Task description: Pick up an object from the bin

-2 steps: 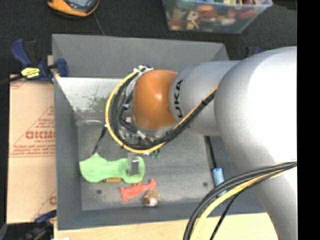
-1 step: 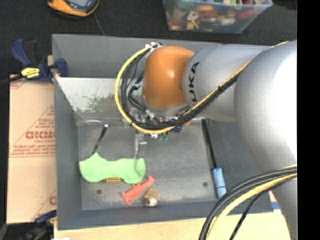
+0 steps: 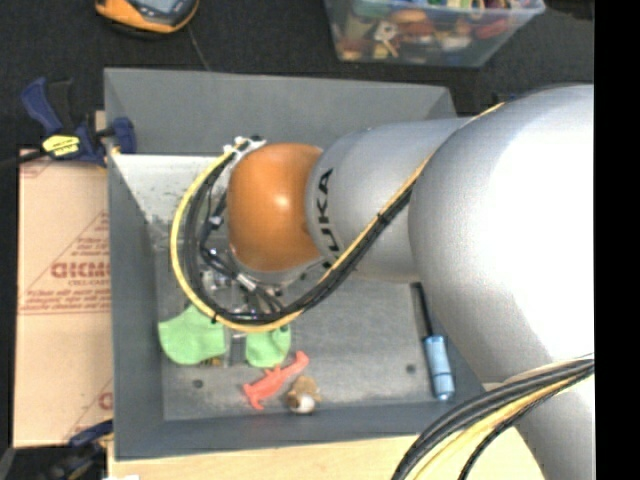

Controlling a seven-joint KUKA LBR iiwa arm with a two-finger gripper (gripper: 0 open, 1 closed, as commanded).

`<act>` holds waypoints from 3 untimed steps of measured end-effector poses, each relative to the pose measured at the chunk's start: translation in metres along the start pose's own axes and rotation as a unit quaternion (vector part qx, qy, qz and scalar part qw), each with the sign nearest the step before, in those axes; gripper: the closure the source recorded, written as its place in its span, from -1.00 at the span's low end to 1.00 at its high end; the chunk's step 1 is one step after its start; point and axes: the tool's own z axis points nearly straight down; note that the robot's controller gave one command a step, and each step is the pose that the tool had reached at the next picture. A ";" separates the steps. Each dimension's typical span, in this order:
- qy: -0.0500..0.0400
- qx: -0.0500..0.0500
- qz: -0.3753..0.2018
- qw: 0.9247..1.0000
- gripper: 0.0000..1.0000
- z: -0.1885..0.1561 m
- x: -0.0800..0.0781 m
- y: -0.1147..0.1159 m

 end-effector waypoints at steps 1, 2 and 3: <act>-0.010 0.005 -0.094 0.996 -1.00 0.030 0.008 -0.004; -0.002 0.000 0.083 0.997 1.00 0.028 0.014 -0.024; -0.002 0.000 0.083 0.997 1.00 0.028 0.014 -0.024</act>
Offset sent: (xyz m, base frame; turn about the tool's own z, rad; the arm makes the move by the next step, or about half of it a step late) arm -0.0125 -0.0257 -0.0302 0.1668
